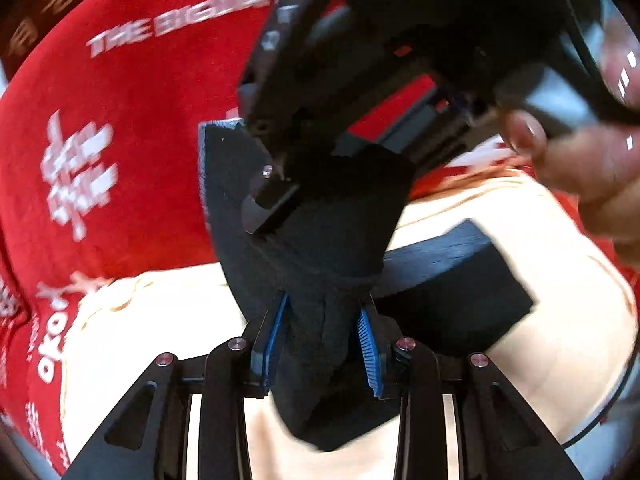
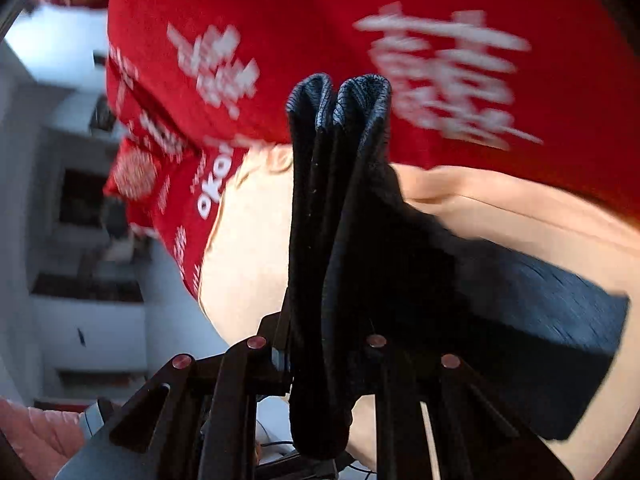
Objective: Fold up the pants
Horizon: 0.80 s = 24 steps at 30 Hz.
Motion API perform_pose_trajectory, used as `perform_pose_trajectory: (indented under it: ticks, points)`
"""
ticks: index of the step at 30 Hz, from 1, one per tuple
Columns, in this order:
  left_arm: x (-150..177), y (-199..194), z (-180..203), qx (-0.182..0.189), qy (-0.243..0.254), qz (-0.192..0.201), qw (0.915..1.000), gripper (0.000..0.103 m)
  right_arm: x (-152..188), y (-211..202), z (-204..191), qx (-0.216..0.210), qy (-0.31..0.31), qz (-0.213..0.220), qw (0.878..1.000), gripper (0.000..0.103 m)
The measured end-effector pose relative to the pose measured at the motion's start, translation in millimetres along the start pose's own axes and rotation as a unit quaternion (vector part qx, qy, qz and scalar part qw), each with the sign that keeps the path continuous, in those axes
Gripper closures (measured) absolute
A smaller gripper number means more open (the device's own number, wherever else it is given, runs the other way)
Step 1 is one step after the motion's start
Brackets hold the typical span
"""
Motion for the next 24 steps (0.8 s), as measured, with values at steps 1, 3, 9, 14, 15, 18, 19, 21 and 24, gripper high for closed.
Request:
perform_pose_trajectory:
  ticks: [1, 3, 9, 14, 15, 18, 19, 21, 24]
  points:
    - [-3.4, 4.9, 17.4, 0.011, 0.010, -0.003, 0.9999, 0.067, 8.7, -11.3, 17.3, -0.005, 0.014, 0.011, 1.000, 0.085]
    - [-5.4, 17.6, 49.6, 0.023, 0.032, -0.014, 0.9991, 0.067, 24.0, -26.8, 50.4, -0.014, 0.044, 0.025, 0.999, 0.085]
    - [11.1, 70.0, 120.8, 0.049, 0.083, -0.069, 0.9929, 0.067, 72.9, -30.0, 146.6, -0.021, 0.128, 0.032, 0.991, 0.085]
    - [30.6, 113.4, 147.6, 0.052, 0.096, -0.118, 0.9870, 0.067, 102.0, -7.7, 208.2, -0.026, 0.184, 0.021, 0.982, 0.085]
    - [35.3, 117.8, 147.9, 0.051, 0.096, -0.125, 0.9862, 0.067, 106.4, -1.7, 218.8, -0.027, 0.193, 0.019, 0.981, 0.085]
    - [47.4, 128.8, 152.6, 0.045, 0.105, -0.144, 0.9829, 0.067, 117.0, 15.1, 237.7, -0.034, 0.217, 0.012, 0.976, 0.084]
    - [49.8, 130.2, 153.5, 0.044, 0.111, -0.148, 0.9818, 0.067, 119.2, 18.5, 240.5, -0.037, 0.220, 0.012, 0.975, 0.083]
    - [51.6, 129.3, 152.1, 0.045, 0.116, -0.156, 0.9799, 0.056, 117.9, 23.9, 241.8, -0.036, 0.219, 0.012, 0.975, 0.082]
    - [52.4, 121.3, 145.1, 0.056, 0.099, -0.164, 0.9799, 0.051, 115.9, 25.2, 239.7, -0.029, 0.215, 0.011, 0.976, 0.080]
Point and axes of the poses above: each gripper's, at about its wrist camera, not at the fingertips, and y roughly the way its jaws point, z to its right, x to its underside, the point moved 7 cm from there along y, roughly the way its jaws point, and after that the axes turned 13 degrees about x, right-handed, at the moved point
